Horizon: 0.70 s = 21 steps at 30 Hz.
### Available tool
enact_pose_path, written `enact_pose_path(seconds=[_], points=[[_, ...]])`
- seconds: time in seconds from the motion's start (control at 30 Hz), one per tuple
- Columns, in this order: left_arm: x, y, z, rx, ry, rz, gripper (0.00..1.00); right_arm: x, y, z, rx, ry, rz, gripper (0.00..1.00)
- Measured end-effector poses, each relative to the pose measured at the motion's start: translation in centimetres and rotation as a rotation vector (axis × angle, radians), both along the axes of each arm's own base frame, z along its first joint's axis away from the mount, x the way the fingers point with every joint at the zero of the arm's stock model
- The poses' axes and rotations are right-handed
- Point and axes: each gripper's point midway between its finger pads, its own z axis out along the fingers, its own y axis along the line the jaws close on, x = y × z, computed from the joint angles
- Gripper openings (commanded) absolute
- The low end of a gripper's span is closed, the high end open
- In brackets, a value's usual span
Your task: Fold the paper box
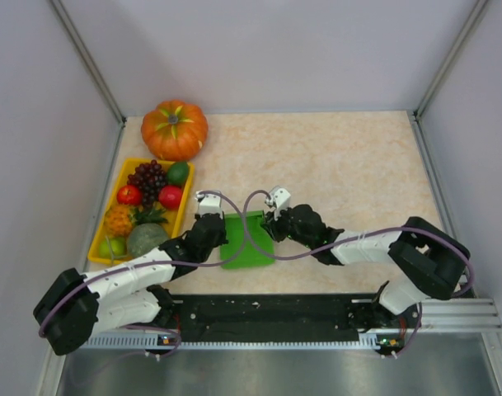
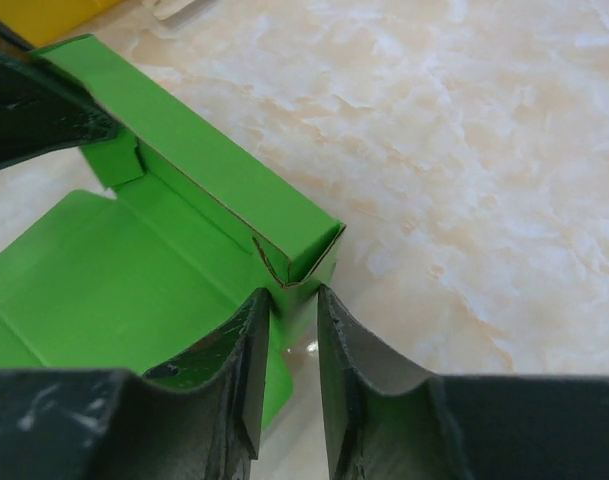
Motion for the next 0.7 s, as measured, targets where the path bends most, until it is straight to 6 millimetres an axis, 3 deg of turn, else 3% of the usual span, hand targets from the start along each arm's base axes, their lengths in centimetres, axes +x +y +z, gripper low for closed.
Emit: enact_pose_path(seconds=[0.17, 0.4, 0.7], points=[[-0.3, 0.6, -0.2, 0.039, 0.000, 0.045, 0.00, 1.8, 0.7, -0.8, -0.088, -0.046, -0.138, 0.05], [-0.8, -0.5, 0.4, 0.026, -0.005, 0.078, 0.00, 4.2, 0.5, -1.0, -0.111, -0.091, -0.335, 0.02], [-1.0, 0.1, 0.1, 0.010, 0.008, 0.131, 0.00, 4.9, 1.6, -1.6, -0.111, -0.143, -0.425, 0.00]])
